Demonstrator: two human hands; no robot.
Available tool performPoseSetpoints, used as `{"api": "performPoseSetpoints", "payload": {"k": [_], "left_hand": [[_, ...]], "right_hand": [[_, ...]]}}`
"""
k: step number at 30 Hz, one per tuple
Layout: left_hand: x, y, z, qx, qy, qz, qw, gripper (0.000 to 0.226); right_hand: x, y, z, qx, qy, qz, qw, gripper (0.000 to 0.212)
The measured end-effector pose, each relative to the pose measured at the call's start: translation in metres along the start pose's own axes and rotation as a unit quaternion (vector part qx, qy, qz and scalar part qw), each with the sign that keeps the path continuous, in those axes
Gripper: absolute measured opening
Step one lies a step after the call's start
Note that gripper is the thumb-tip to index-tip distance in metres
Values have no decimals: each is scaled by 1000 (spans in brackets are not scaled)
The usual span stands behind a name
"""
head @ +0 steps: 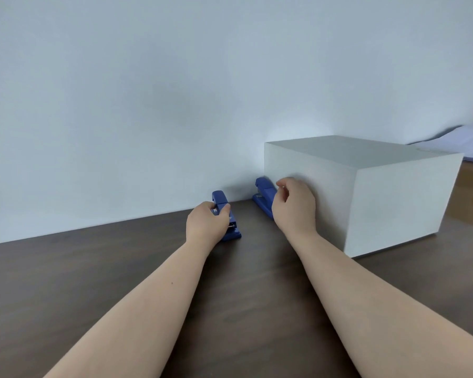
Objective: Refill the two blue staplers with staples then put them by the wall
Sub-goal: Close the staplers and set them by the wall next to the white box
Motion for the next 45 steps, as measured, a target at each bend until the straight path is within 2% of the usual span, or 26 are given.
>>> {"api": "performPoseSetpoints", "payload": {"k": [5, 13, 17, 22, 24, 27, 35, 39, 45], "left_hand": [[-10, 12, 5, -14, -4, 21, 1000, 51], [-37, 26, 16, -37, 9, 31, 999, 48], [-42, 32, 20, -46, 7, 34, 998, 24], [-48, 35, 21, -57, 1, 30, 998, 46], [-52, 39, 21, -64, -4, 33, 997, 46], [-61, 46, 24, -71, -13, 52, 996, 31], [-68, 50, 27, -87, -36, 90, 992, 44], [-69, 51, 29, -65, -66, 71, 993, 42], [-54, 55, 16, -33, -81, 99, 991, 29]], "right_hand": [[-9, 5, 0, 12, -39, 1, 999, 24], [-5, 9, 4, 24, 6, 20, 999, 25], [-7, 9, 6, 35, 4, 11, 999, 26], [-11, 10, 7, 42, 0, 5, 999, 25], [-12, 10, 7, 44, 1, 6, 999, 25], [-12, 9, 7, 45, -4, 9, 999, 24], [-15, 13, 8, 36, -20, 12, 999, 25], [-16, 14, 8, 29, -25, 20, 999, 24], [-17, 14, 5, 23, -35, 30, 999, 23]]}}
Point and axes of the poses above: each hand's wrist, its own z-axis towards the middle knuckle, its own x-axis out of the back of the hand, y = z × x, the point moved 7 cm from there along z, towards the middle knuckle, and after that the axes turned 5 degrees about x, right-handed, at the moved point
